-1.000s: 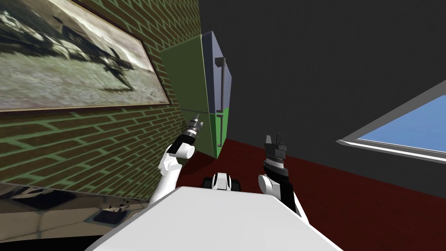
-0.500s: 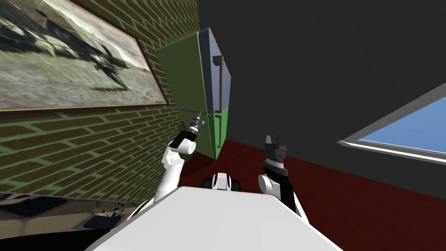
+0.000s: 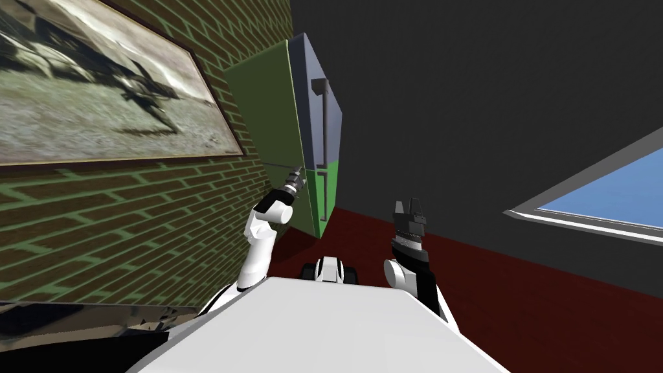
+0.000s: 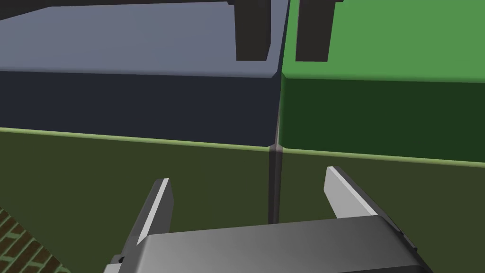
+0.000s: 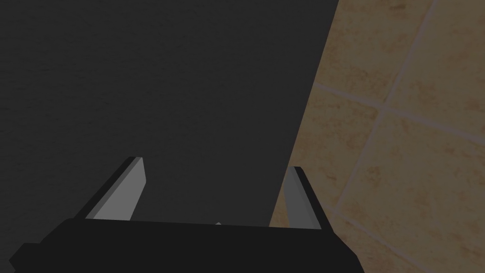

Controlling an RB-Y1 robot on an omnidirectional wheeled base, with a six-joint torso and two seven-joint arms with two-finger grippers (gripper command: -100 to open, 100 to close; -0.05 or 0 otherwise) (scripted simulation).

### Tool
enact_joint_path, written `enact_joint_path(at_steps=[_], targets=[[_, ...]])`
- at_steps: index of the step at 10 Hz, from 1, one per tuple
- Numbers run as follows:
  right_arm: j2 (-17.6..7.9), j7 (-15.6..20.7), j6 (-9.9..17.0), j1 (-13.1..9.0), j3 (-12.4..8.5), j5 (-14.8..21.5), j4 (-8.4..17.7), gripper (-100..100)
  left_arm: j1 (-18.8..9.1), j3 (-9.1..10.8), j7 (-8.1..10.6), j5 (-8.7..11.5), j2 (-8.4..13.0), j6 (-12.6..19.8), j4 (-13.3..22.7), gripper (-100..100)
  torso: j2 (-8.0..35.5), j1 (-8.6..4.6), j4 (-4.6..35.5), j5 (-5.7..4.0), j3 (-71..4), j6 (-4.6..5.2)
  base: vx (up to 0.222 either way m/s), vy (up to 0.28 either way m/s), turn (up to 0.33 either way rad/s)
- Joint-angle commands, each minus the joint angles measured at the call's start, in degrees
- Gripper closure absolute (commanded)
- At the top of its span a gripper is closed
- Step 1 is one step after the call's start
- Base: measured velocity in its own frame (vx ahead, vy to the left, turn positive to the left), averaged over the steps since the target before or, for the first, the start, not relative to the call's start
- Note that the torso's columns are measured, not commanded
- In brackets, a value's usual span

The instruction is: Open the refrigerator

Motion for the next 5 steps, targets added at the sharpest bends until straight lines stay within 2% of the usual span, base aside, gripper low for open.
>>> enact_joint_path(at_steps=[1,2,3,4,5], targets=[[0.0,0.0,0.0,0.0,0.0,0.0,0.0,0,-2.4,0.31,-0.01,0.2,-0.2,4.2,0.6,-100,0.0,-0.03,0.0,-0.01,0.0,0.01,0.032,-0.025,-0.001],[0.0,0.0,0.0,0.0,0.0,0.0,0.0,0,-4.4,0.58,-0.01,0.4,-0.3,5.9,1.1,-100,0.0,-0.04,0.0,-0.01,0.0,0.0,0.039,-0.032,-0.001],[0.0,0.0,0.0,0.0,0.0,0.0,0.0,0,-4.4,0.58,-0.01,0.4,-0.3,7.2,1.1,-100,0.0,-0.08,0.0,-0.02,0.0,0.01,0.036,-0.034,-0.001],[0.0,0.0,0.0,0.0,0.0,0.0,0.0,0,-6.3,0.84,-0.01,0.5,-0.4,9.2,1.5,-100,0.0,-0.07,0.0,-0.02,0.0,0.0,0.044,-0.039,-0.001],[0.0,0.0,0.0,0.0,0.0,0.0,0.0,0,-6.3,0.84,-0.01,0.5,-0.4,10.1,1.5,-100,0.0,-0.07,0.0,-0.02,0.0,0.01,0.036,-0.033,-0.001]])
